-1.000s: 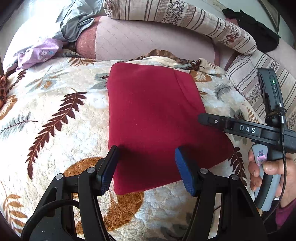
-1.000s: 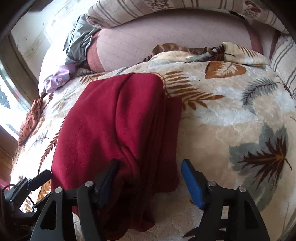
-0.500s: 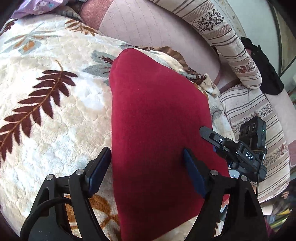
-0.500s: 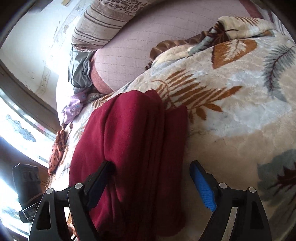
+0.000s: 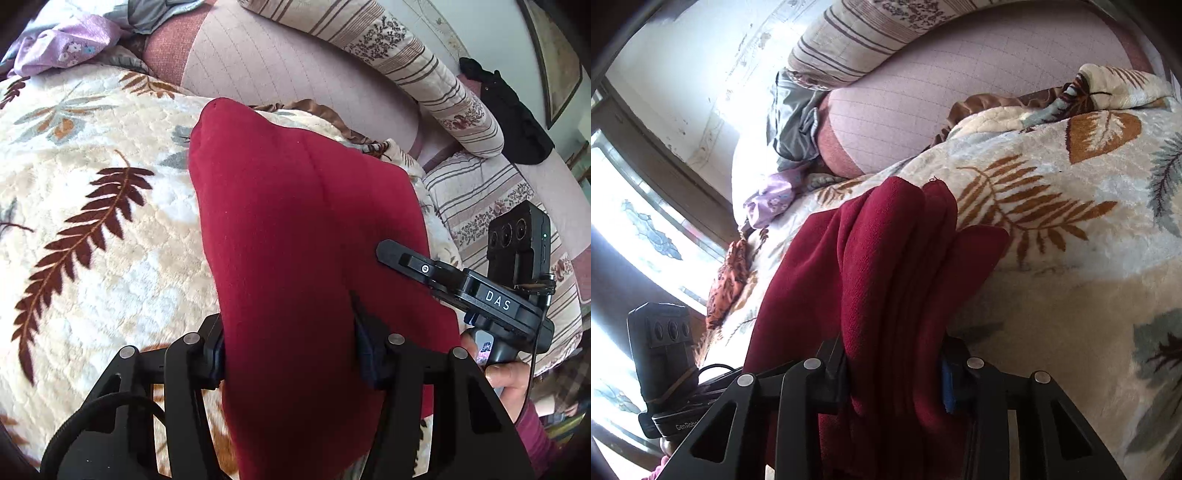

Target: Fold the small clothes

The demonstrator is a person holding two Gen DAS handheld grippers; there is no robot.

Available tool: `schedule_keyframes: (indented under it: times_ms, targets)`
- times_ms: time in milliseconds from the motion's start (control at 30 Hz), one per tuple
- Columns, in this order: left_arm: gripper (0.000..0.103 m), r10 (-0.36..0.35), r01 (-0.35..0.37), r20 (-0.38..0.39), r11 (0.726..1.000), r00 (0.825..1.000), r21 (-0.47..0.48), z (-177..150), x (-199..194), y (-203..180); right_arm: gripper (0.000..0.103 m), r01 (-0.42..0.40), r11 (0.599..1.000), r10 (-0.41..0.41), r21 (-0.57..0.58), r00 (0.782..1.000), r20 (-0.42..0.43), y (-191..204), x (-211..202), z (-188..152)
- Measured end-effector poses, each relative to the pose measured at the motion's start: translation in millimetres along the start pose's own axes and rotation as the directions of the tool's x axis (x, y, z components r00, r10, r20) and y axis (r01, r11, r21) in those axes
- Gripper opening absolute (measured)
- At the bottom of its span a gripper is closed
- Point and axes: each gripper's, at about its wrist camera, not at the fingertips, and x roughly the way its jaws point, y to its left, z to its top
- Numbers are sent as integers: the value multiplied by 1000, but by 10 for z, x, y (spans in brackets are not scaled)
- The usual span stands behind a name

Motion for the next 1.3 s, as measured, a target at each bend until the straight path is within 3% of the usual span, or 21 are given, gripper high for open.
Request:
schedule_keyframes:
  times_ms: [133, 233, 300, 333, 400, 433, 567, 700, 833, 900, 967, 1067, 1200, 1267, 1300]
  targets:
    - [54, 44, -44, 1, 999, 999, -13, -294, -468, 19, 36, -89, 996, 90, 24, 996, -27, 258, -133, -191]
    - [54, 101, -102, -26, 994, 995, -47, -590, -596, 117, 36, -126, 992, 127, 18, 989, -77, 443, -113, -427]
    - [54, 155, -159, -70, 985, 985, -60, -774, -539, 197, 40, -91, 996, 88, -23, 988, -124, 549, -1, -605]
    - [54, 187, -193, -86, 979, 979, -70, -851, -493, 235, 44, -37, 998, 27, -56, 987, -156, 596, 80, -695]
    - [61, 203, -206, -49, 974, 978, -94, -965, -520, 301, 49, 127, 981, -153, -144, 970, -189, 686, 180, -846]
    - [62, 213, -216, -35, 972, 976, -96, -987, -560, 300, 51, 145, 975, -171, -169, 973, -157, 736, 123, -887]
    - [62, 264, -263, 8, 962, 964, -70, -997, -735, 240, 51, 176, 954, -194, -242, 979, -54, 1004, -319, -957]
    - [63, 358, -357, 96, 934, 929, -22, -1040, -832, 136, 45, 120, 928, -135, -352, 991, -20, 1362, -593, -1090]
    - [63, 399, -404, 143, 915, 906, 10, -1108, -843, 90, 38, 158, 889, -199, -429, 979, -51, 1509, -342, -1322]
    - [63, 407, -415, 164, 910, 899, 19, -1112, -841, 81, 37, 195, 877, -262, -439, 960, -96, 1416, -140, -1481]
    - [63, 424, -435, 189, 900, 886, 20, -1113, -858, 77, 37, 236, 861, -300, -451, 951, -75, 1332, -85, -1582]
    - [63, 444, -459, 219, 888, 869, 21, -1126, -898, 85, 37, 242, 872, -294, -425, 954, -62, 1335, -172, -1566]
    - [63, 447, -463, 240, 886, 862, 13, -1151, -934, 116, 38, 244, 891, -288, -382, 956, -62, 1368, -279, -1521]
    - [63, 452, -472, 256, 881, 855, 22, -1164, -947, 114, 50, 241, 907, -274, -347, 960, -50, 1382, -351, -1505]
    - [63, 453, -476, 264, 879, 852, 28, -1170, -955, 115, 50, 246, 912, -272, -327, 961, -38, 1378, -388, -1490]
